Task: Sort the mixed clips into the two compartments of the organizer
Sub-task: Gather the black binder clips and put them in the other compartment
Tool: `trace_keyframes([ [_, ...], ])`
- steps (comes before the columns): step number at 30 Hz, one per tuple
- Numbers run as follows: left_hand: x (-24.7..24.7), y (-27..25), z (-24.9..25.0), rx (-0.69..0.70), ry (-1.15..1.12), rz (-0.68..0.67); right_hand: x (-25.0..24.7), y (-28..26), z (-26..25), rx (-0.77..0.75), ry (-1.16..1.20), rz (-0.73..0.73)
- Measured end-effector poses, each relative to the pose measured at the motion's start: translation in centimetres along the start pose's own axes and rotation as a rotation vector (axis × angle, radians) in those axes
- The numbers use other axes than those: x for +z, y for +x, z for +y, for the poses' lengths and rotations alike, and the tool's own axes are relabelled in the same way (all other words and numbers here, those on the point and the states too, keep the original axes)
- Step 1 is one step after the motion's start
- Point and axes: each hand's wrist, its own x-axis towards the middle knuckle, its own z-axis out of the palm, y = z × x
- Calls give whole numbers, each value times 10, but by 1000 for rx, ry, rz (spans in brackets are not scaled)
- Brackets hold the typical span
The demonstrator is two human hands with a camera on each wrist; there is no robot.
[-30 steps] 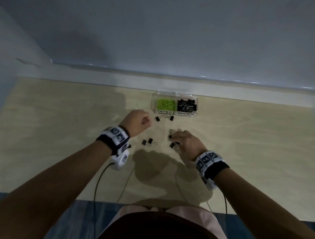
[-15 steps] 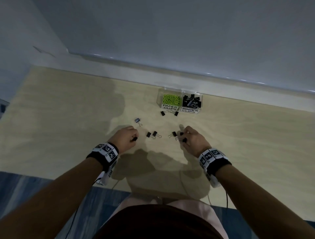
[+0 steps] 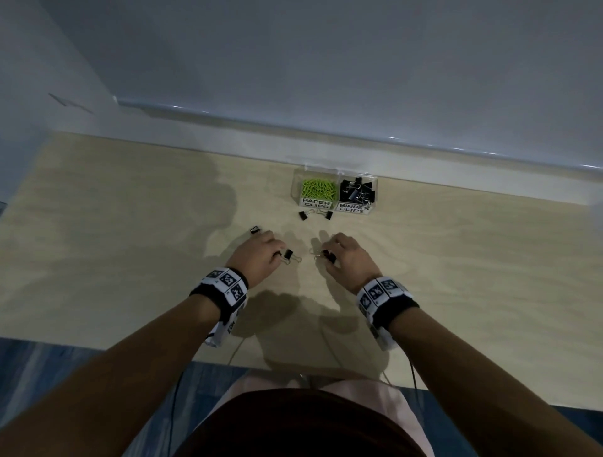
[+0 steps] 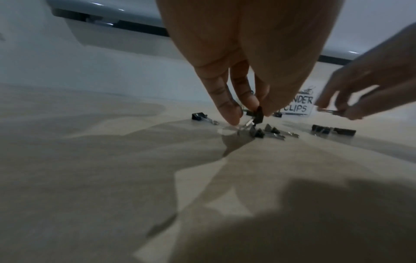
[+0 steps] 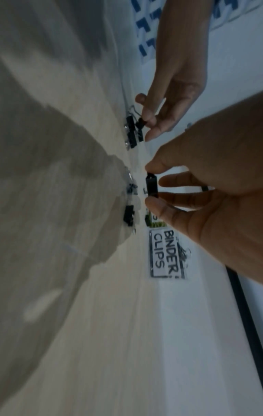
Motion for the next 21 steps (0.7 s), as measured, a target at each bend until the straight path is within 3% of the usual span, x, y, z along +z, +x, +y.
trace_keyframes([
  [6, 9, -3, 1, -37, 14, -84, 15, 15, 1, -22, -197, -189],
  [15, 3, 7, 0, -23, 63, -145, 4, 14, 7, 80, -127, -272],
  [19, -4, 9, -1, -42, 116, -225, -6, 11, 13, 91, -31, -225],
  [21, -13, 16, 4, -54, 75, -219, -19, 14, 19, 118, 62, -112],
])
